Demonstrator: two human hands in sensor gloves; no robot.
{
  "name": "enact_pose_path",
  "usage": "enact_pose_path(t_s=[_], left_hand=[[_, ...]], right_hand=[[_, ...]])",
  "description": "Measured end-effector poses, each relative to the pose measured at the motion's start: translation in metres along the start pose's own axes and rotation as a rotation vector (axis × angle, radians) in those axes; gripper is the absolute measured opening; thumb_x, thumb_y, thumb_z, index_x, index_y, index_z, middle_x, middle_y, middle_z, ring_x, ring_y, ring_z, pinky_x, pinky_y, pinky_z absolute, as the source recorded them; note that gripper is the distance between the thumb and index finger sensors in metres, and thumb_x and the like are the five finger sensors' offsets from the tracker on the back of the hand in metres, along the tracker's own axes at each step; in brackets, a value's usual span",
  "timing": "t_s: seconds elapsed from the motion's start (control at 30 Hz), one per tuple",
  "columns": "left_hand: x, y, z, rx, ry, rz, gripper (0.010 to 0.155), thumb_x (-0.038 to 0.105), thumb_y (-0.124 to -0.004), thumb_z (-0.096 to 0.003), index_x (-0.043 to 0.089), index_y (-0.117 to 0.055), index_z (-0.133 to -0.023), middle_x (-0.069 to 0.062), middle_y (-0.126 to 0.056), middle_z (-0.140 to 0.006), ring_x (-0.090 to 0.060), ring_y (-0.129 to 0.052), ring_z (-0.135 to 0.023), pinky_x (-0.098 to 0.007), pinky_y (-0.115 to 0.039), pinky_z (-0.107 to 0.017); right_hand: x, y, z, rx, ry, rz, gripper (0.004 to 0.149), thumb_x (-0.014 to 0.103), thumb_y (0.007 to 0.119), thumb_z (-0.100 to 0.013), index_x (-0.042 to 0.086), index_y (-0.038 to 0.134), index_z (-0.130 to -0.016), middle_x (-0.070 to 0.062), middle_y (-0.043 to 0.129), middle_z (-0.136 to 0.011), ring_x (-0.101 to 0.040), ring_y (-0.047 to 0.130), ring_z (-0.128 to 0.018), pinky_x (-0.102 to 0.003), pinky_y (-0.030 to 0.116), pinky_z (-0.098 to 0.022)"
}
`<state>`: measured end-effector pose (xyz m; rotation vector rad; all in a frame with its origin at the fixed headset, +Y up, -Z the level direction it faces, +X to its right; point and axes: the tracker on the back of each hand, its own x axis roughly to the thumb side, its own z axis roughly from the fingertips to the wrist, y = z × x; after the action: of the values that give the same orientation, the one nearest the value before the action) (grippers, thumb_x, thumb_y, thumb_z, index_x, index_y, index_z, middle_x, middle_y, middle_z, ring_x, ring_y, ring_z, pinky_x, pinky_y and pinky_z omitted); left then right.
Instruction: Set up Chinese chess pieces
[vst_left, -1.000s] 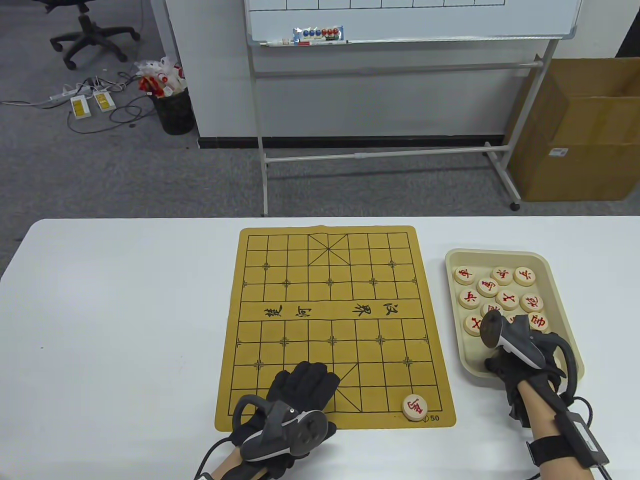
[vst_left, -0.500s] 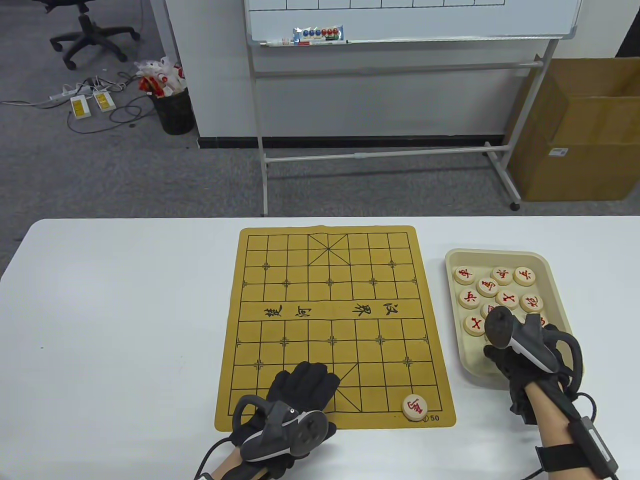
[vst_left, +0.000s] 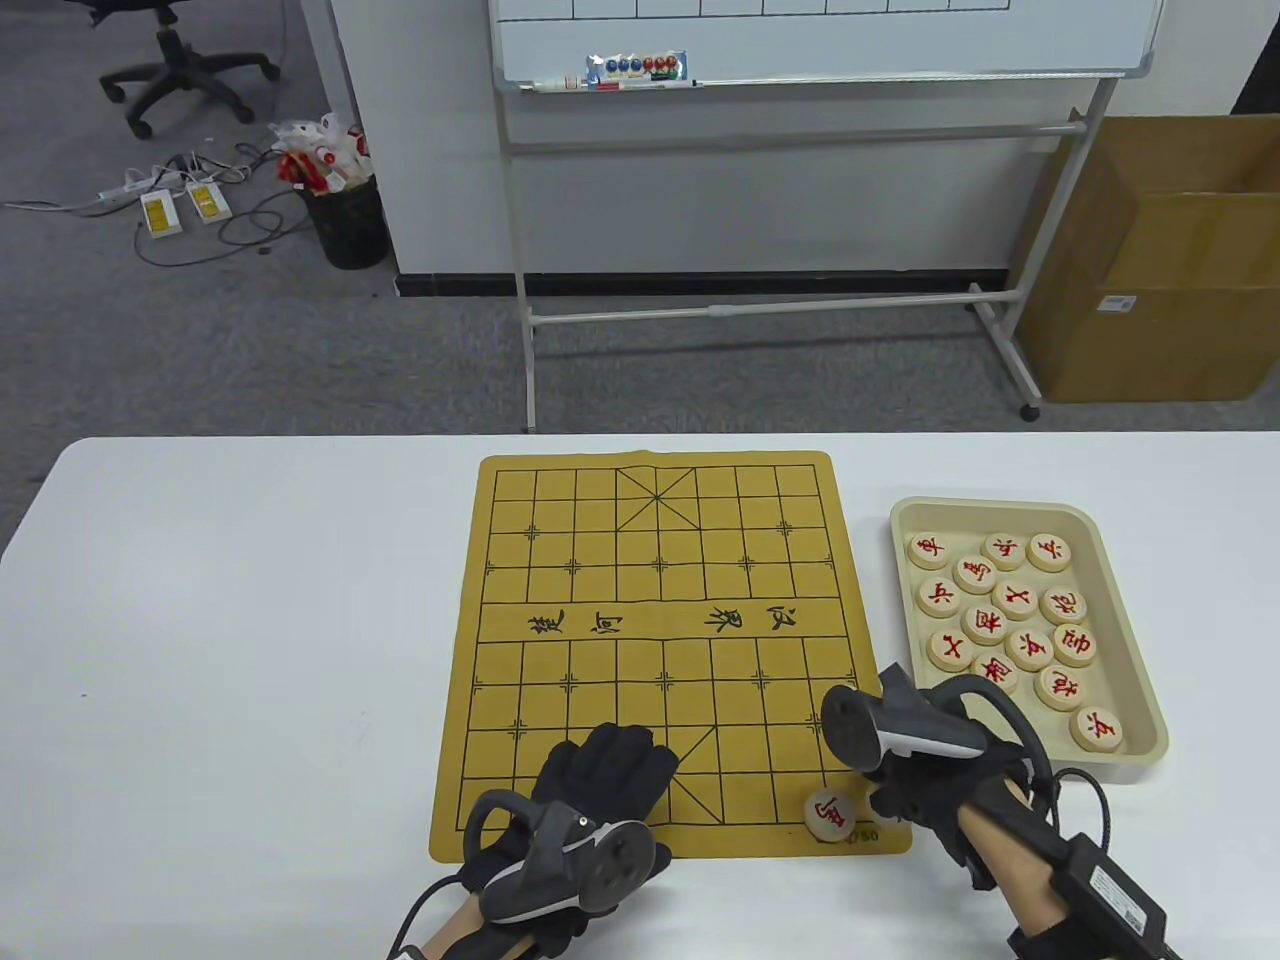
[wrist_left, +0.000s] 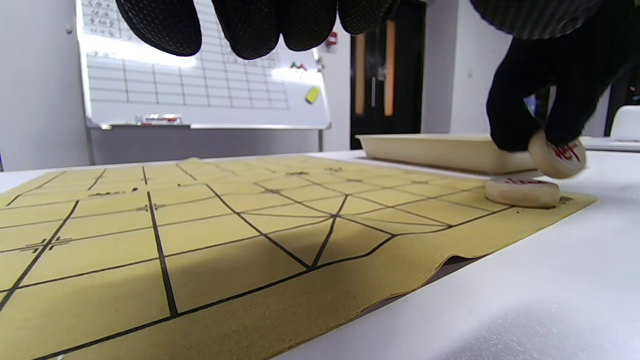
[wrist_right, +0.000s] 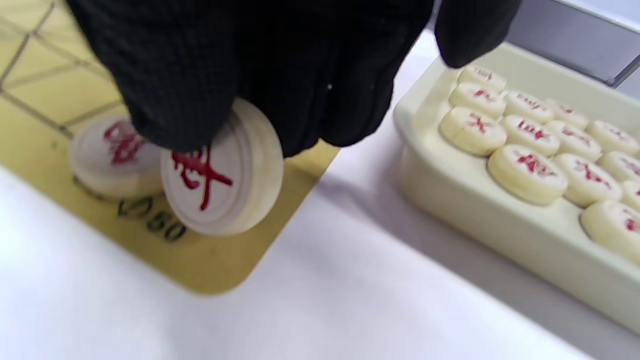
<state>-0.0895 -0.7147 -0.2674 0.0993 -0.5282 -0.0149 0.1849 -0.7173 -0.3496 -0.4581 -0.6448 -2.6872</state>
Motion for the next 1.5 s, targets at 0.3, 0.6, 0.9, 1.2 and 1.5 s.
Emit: enact_pose_path(t_s=[0.3,0.6,0.9,1.2,1.5], left_hand=[[0.000,-0.001,0.000,-0.004,0.001,0.000,0.084,0.061,-0.063,-0.0361,0.028,-0.039,-0.109,-0.006,-0.044,-0.118,-0.033,-0.052,-0.111,-0.060,-0.056,-0.078],[0.000,-0.001,0.000,-0.006,0.000,-0.002,0.084,0.061,-0.063,-0.0361,0.028,-0.039,-0.109,-0.006,-0.044,-0.118,-0.033,-0.053,-0.111,-0.060,-0.056,-0.078],[0.000,-0.001,0.000,-0.004,0.000,-0.003,0.083,0.061,-0.063,-0.0361,0.028,-0.039,-0.109,-0.006,-0.044,-0.118,-0.033,-0.053,-0.111,-0.060,-0.056,-0.078],[0.000,0.001,0.000,0.017,0.008,-0.004,0.084,0.061,-0.063,-0.0361,0.028,-0.039,-0.109,-0.006,-0.044,-0.118,-0.033,-0.053,-0.111,-0.060,-0.056,-0.078],[-0.002,0.001,0.001,0.016,0.009,0.000,0.084,0.061,-0.063,-0.0361,0.028,-0.039,-0.109,-0.006,-0.044,-0.118,-0.033,-0.053,-0.111,-0.060,-0.056,-0.078]], right_hand=[[0.007,0.006,-0.005,-0.005,-0.005,0.023,0.051,0.038,0.088,-0.042,0.025,0.082,-0.091,-0.001,0.095,-0.086,-0.027,0.090,-0.089,-0.064,0.054,-0.076],[0.000,0.000,0.000,-0.045,0.019,0.000,0.054,0.040,0.086,-0.044,0.023,0.079,-0.095,-0.002,0.093,-0.089,-0.029,0.088,-0.091,-0.062,0.055,-0.076],[-0.044,-0.026,0.025,-0.273,0.099,-0.211,0.056,0.042,0.084,-0.044,0.022,0.078,-0.096,-0.005,0.091,-0.092,-0.032,0.086,-0.092,-0.063,0.055,-0.076],[-0.127,-0.030,0.012,-0.299,0.355,-0.332,0.070,0.041,0.086,-0.045,0.023,0.062,-0.108,-0.010,0.069,-0.112,-0.036,0.078,-0.099,-0.064,0.053,-0.077],[-0.156,0.016,-0.055,-0.054,0.544,-0.293,0.073,0.045,0.086,-0.043,0.022,0.062,-0.107,-0.009,0.069,-0.111,-0.034,0.078,-0.098,-0.063,0.054,-0.077]])
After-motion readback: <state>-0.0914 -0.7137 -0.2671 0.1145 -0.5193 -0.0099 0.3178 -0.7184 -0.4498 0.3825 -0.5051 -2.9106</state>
